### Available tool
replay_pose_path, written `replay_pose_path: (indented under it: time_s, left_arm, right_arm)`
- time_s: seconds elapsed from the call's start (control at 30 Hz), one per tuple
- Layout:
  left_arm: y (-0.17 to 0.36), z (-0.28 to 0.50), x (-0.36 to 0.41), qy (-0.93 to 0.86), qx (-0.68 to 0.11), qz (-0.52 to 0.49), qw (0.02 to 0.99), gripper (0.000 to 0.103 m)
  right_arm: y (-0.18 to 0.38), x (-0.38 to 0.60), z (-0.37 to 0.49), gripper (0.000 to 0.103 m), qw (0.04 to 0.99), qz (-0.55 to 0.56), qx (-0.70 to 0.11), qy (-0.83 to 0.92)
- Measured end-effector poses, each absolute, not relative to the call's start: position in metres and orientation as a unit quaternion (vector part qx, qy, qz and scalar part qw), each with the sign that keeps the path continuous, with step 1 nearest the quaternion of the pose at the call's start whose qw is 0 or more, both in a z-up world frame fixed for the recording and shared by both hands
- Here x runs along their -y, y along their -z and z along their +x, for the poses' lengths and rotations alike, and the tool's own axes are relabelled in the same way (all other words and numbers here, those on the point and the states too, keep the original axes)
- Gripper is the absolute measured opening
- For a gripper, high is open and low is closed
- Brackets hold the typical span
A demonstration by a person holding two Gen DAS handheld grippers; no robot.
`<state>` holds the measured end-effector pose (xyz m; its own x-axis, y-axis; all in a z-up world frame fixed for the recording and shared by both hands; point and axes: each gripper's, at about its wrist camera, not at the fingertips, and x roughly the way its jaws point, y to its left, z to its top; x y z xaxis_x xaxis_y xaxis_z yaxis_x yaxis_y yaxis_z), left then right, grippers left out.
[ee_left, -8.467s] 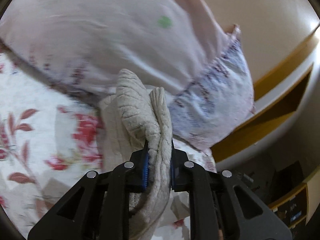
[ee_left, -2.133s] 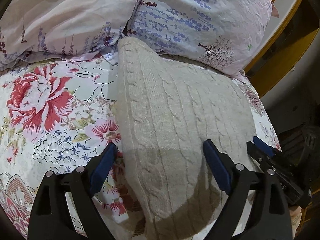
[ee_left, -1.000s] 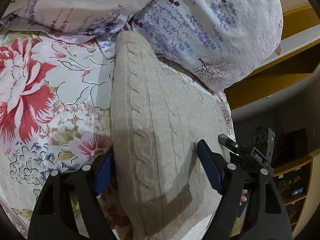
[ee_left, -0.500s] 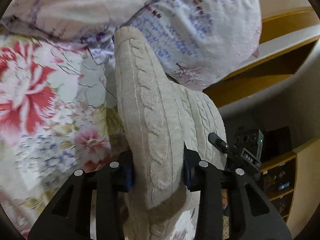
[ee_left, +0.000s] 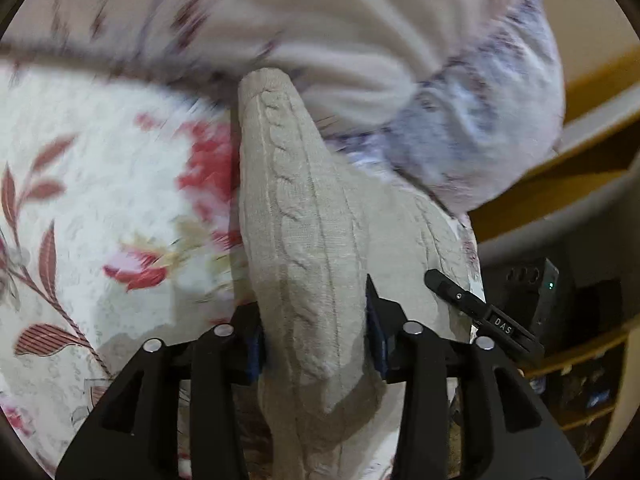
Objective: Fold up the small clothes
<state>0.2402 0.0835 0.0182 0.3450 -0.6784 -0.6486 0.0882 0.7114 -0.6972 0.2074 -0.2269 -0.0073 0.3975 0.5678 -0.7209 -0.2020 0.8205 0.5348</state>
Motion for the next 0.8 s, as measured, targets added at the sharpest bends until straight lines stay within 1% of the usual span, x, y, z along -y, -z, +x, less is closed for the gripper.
replay_pose_path:
  time_s: [0.07,0.13,0.23,0.3,0.33,0.37,0.43,0.47,0.57,0.63,0.7,0.73,0.77,0.8]
  left_arm:
    - [-0.012,0.239,-0.088,0.25,-0.512,-0.301,0.764,0.053]
    - [-0.015,0.237,-0.088,0.248,-0.507,-0.295,0.771,0.056]
    - [-0.022,0.231,-0.091,0.24,-0.5,-0.276,0.785,0.059]
    - [-0.025,0.226,-0.089,0.234,-0.496,-0.266,0.793,0.062]
    - [-0.026,0.226,-0.088,0.231,-0.495,-0.261,0.796,0.062]
    - [-0.026,0.224,-0.092,0.227,-0.493,-0.254,0.8,0.062]
    - [-0.027,0.222,-0.094,0.223,-0.49,-0.246,0.806,0.064]
    - [-0.027,0.222,-0.093,0.219,-0.487,-0.24,0.811,0.064]
    - [-0.027,0.223,-0.088,0.215,-0.485,-0.224,0.818,0.065]
    - [-0.026,0.223,-0.082,0.207,-0.483,-0.206,0.825,0.067]
    - [-0.026,0.223,-0.077,0.2,-0.48,-0.189,0.833,0.069]
    - [-0.028,0.221,-0.077,0.198,-0.477,-0.187,0.835,0.069]
    - [-0.03,0.218,-0.079,0.198,-0.473,-0.189,0.837,0.068]
    - [-0.033,0.215,-0.081,0.2,-0.47,-0.191,0.838,0.068]
  right_arm:
    - [0.007,0.234,0.207,0.035,0.808,0.205,-0.499,-0.236]
    - [0.001,0.246,0.206,0.04,0.818,0.211,-0.486,-0.225]
    - [-0.009,0.253,0.21,0.041,0.829,0.221,-0.468,-0.213]
    - [-0.01,0.247,0.213,0.039,0.835,0.208,-0.464,-0.211]
    - [-0.013,0.24,0.213,0.022,0.847,0.183,-0.455,-0.206]
    - [-0.015,0.234,0.211,0.011,0.858,0.162,-0.444,-0.2]
    - [-0.022,0.227,0.205,0.008,0.886,0.118,-0.413,-0.175]
    - [-0.022,0.227,0.205,0.008,0.892,0.107,-0.41,-0.157]
    - [-0.007,0.232,0.212,0.008,0.884,0.108,-0.438,-0.123]
    - [-0.001,0.233,0.215,0.01,0.878,0.103,-0.453,-0.117]
    - [-0.007,0.231,0.211,0.02,0.884,0.082,-0.449,-0.104]
    - [-0.012,0.232,0.207,0.032,0.888,0.077,-0.443,-0.1]
    - [-0.018,0.234,0.199,0.037,0.893,0.074,-0.432,-0.099]
    - [-0.022,0.235,0.192,0.037,0.896,0.073,-0.425,-0.102]
